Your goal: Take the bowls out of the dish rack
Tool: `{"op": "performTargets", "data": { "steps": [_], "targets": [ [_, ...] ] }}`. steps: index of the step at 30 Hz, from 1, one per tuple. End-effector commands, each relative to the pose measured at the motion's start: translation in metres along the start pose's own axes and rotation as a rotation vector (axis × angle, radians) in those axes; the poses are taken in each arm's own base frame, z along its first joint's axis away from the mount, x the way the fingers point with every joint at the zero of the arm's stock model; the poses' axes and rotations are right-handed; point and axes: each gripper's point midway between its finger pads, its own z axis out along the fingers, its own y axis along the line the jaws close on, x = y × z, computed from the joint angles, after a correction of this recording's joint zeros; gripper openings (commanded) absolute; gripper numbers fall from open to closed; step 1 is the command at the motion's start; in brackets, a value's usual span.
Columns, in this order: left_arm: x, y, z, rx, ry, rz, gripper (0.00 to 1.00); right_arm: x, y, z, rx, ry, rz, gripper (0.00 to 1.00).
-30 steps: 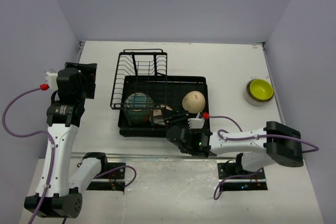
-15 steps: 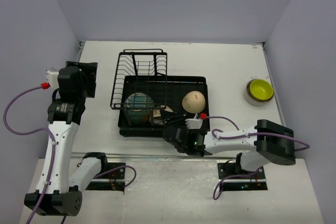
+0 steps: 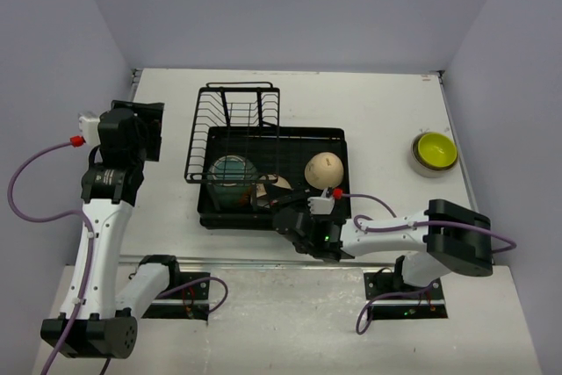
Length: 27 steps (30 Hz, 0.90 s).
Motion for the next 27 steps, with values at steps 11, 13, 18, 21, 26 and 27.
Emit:
{"op": "performTargets", "data": {
  "steps": [11,13,18,21,26,27],
  "targets": [
    [-0.005,-0.001,0.0,0.023,-0.022,0.006,0.9,-0.054,0.022,-0.011,-0.076,-0.071,0.531,0.0],
    [-0.005,-0.001,0.0,0.023,-0.024,0.004,0.9,-0.058,0.029,-0.013,-0.094,-0.061,0.546,0.0],
    [-0.008,0.004,-0.001,0.008,-0.041,0.01,0.9,-0.061,0.04,-0.015,-0.107,-0.034,0.543,0.0],
    [-0.009,0.008,-0.001,-0.003,-0.051,0.006,0.9,-0.056,0.047,-0.013,-0.114,0.005,0.551,0.0],
    [-0.012,0.008,-0.002,-0.006,-0.064,-0.014,0.9,-0.05,0.039,-0.003,-0.099,0.045,0.581,0.0],
    [-0.012,0.009,-0.002,-0.01,-0.066,-0.012,0.9,-0.05,0.039,0.0,-0.1,0.05,0.59,0.0]
  ]
}}
